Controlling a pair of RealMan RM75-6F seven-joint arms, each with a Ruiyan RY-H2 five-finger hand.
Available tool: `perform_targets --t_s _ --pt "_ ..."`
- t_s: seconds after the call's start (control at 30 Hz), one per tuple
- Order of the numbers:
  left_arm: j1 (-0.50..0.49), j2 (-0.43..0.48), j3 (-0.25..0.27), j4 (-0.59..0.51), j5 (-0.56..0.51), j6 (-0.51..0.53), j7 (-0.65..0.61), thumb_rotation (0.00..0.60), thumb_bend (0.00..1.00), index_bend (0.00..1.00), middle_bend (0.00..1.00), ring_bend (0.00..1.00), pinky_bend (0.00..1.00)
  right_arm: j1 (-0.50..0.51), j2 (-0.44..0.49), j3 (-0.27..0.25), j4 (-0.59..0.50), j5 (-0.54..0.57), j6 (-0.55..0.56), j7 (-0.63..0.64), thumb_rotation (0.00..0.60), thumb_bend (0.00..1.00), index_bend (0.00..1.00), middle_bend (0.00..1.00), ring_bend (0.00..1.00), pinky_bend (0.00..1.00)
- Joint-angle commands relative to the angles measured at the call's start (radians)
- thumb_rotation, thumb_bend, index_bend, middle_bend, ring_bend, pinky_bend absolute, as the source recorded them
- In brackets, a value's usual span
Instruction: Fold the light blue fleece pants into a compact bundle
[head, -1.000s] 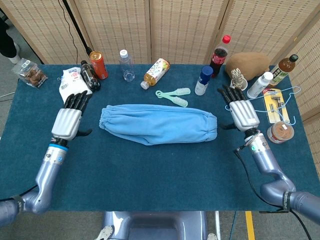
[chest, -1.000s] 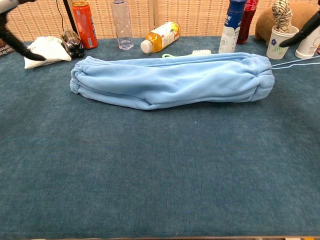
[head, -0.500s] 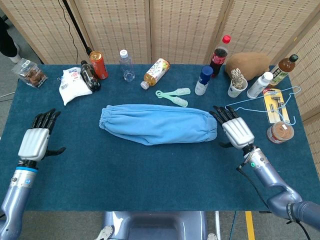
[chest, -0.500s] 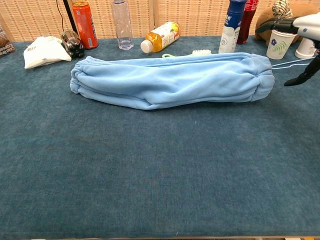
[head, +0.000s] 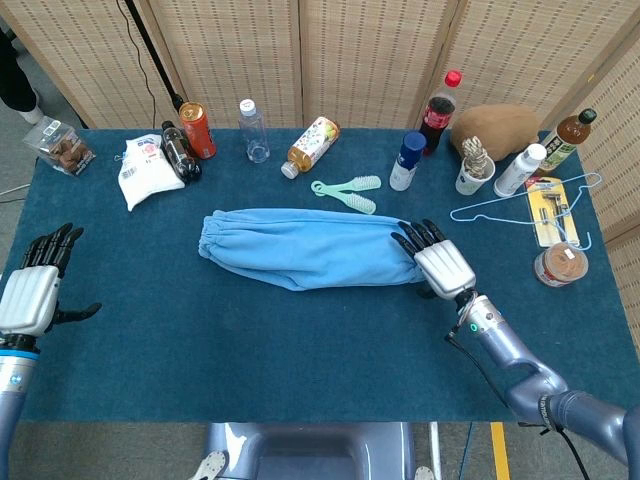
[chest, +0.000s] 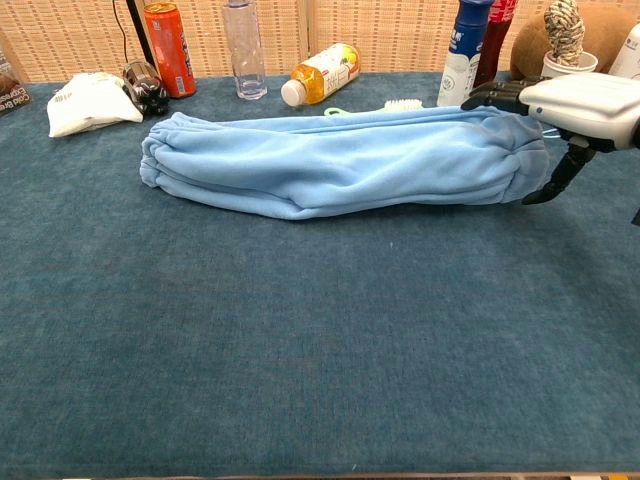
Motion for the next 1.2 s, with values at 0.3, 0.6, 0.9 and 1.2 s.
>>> perform_targets --t_s 0.3,0.6,0.9,1.2 --pt "0.000 -0.001 -0.012 0.002 -0.008 -0.017 0.000 0.600 0.11 0.00 0.00 0.00 0.00 0.037 -0.097 0.030 0.148 0.026 -0.012 -0.012 0.600 0.00 0.05 0.00 0.00 0.05" --pt "0.004 -0.003 -0.023 0.007 -0.022 -0.024 -0.005 0.600 0.11 0.00 0.00 0.00 0.00 0.053 -0.175 0.002 0.290 -0.022 0.024 0.019 0.600 0.01 0.22 0.01 0.00 0.20" --pt "0.009 -0.003 -0.025 0.013 -0.019 -0.027 -0.013 0.600 0.11 0.00 0.00 0.00 0.00 0.062 -0.255 -0.012 0.433 -0.070 0.110 0.158 0.600 0.61 0.61 0.37 0.32 0.48" --pt "0.010 -0.007 -0.022 0.013 -0.013 -0.034 -0.006 0.600 0.11 0.00 0.00 0.00 0.00 0.046 -0.256 -0.030 0.483 -0.086 0.155 0.236 0.600 0.82 0.63 0.40 0.37 0.51"
